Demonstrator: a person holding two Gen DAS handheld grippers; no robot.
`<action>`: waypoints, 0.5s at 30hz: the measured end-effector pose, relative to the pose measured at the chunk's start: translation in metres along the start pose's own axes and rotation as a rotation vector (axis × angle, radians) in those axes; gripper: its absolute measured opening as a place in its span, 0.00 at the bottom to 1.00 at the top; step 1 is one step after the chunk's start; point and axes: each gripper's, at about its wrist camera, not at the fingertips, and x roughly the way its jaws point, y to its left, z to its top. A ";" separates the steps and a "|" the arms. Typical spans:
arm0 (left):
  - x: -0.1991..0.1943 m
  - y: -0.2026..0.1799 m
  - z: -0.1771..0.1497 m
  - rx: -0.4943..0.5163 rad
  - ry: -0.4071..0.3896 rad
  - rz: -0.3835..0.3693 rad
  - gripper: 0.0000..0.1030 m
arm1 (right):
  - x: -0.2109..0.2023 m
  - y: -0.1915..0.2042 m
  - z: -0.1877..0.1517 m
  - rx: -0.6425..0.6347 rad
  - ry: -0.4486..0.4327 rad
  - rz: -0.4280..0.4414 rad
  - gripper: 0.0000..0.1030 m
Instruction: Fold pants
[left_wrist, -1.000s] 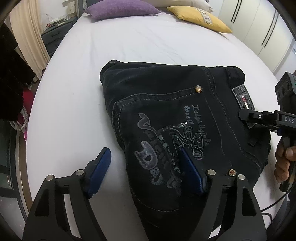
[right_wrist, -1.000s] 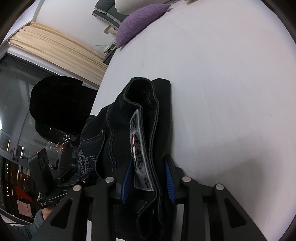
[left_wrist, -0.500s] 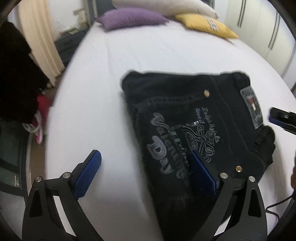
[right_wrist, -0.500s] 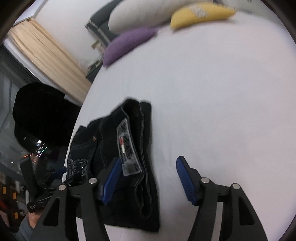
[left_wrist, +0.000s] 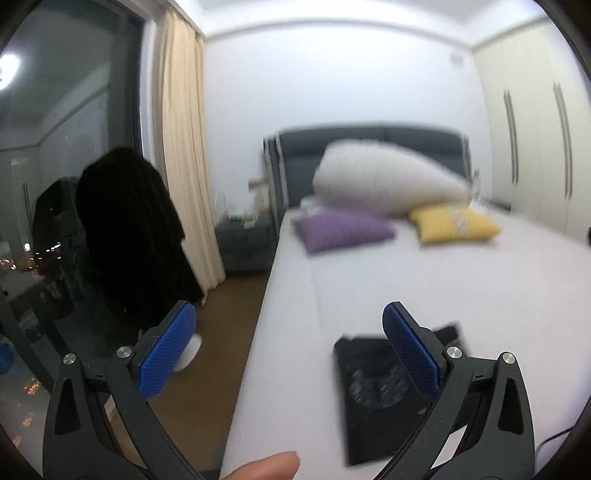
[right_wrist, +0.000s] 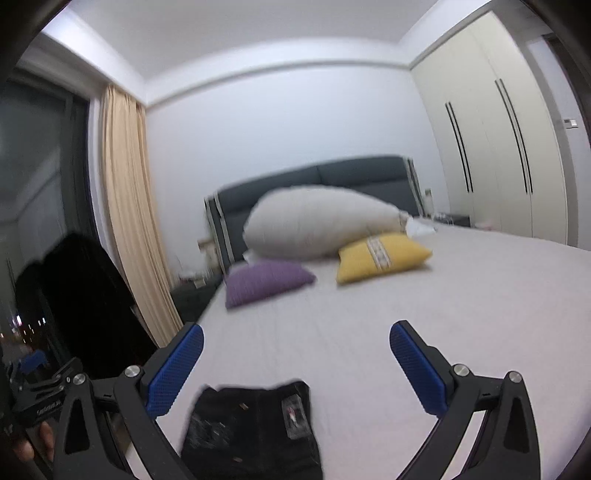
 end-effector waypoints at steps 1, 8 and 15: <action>-0.010 0.001 0.007 0.001 0.005 -0.017 1.00 | -0.012 0.002 0.008 0.011 -0.028 0.004 1.00; -0.043 0.004 0.020 -0.002 0.206 -0.041 1.00 | -0.062 0.027 0.030 -0.007 -0.078 0.027 1.00; -0.049 -0.003 -0.013 -0.019 0.367 -0.073 1.00 | -0.066 0.056 0.010 -0.071 0.158 -0.034 1.00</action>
